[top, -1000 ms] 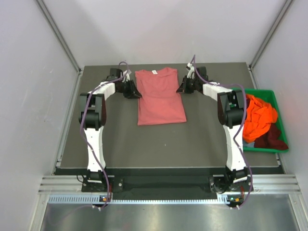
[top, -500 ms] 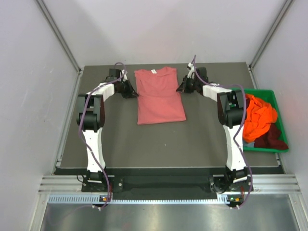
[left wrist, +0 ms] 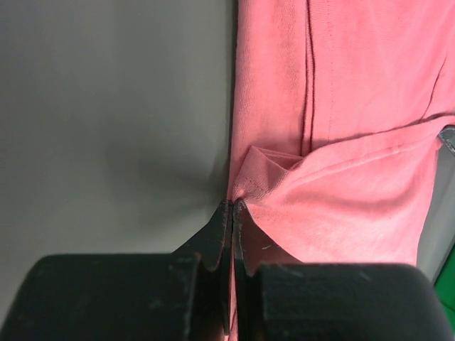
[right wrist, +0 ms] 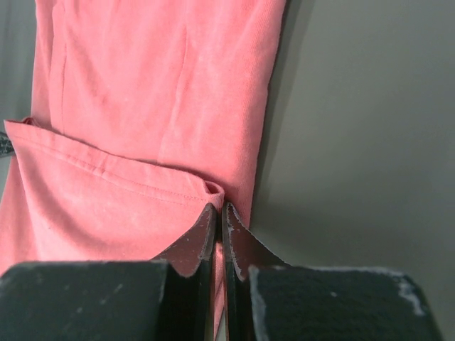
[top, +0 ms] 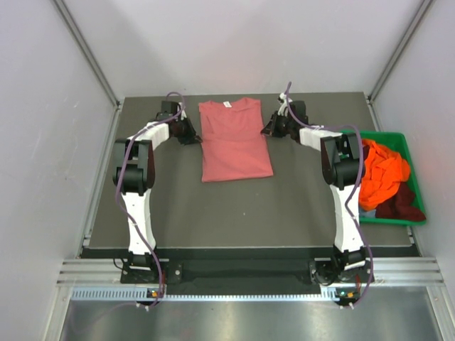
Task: Fold and stack the t-shirts
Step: Fold the tshirt
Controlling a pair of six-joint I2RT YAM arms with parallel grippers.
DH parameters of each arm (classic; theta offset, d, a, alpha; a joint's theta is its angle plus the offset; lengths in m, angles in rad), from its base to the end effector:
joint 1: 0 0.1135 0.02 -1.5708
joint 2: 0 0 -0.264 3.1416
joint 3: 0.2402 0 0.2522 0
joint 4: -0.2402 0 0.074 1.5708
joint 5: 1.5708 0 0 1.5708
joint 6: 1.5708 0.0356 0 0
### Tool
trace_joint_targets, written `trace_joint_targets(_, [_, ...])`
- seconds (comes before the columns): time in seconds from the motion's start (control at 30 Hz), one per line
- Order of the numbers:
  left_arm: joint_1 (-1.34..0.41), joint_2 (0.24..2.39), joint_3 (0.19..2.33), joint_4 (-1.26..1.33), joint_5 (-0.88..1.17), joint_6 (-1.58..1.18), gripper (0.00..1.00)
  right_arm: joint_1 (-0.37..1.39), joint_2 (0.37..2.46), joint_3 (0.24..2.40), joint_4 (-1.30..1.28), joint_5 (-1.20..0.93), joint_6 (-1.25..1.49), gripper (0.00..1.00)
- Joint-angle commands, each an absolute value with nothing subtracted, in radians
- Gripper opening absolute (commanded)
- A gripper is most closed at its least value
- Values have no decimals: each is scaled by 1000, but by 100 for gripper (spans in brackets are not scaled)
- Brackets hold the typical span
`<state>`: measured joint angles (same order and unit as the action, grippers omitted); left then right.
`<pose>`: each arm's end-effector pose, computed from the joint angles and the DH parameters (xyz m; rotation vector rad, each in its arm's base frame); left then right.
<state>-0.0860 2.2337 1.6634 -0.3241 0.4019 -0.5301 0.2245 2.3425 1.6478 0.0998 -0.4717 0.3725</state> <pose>0.4849 -0.0558 0.1566 -0.3778 2.4912 -0.7559 0.5016 0.1311 0.1328 -0.1171 2.2130 0.8481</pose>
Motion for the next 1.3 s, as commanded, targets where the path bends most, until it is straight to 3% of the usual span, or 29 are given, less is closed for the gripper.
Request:
trace_joint_targets(0.0, [-78, 2186, 1681, -327, 356, -531, 0, 204, 2299, 1635, 190, -420, 377, 0])
trace_joint_targets(0.1, [-78, 2198, 1695, -322, 377, -537, 0, 206, 2309, 1644, 202, -426, 388, 0])
trace_joint_targets(0.17, [-78, 2212, 1715, -328, 390, -540, 2, 206, 2325, 1667, 178, -439, 391, 7])
trace_joint_targets(0.33, [-78, 2198, 1740, -388, 345, -537, 38, 204, 2319, 1684, 94, -446, 382, 36])
trace_joint_targets(0.53, [-78, 2080, 1674, -537, 279, -485, 44, 201, 2133, 1606, -110, -420, 339, 52])
trace_joint_targets(0.7, [-83, 1901, 1374, -448, 422, -489, 45, 199, 2019, 1485, -317, -423, 337, 57])
trace_joint_targets(0.9, [-90, 1810, 1122, -307, 612, -538, 47, 202, 1881, 1284, -347, -443, 345, 59])
trace_joint_targets(1.27, [-91, 1874, 1048, -222, 627, -552, 51, 221, 1934, 1158, -223, -558, 388, 58])
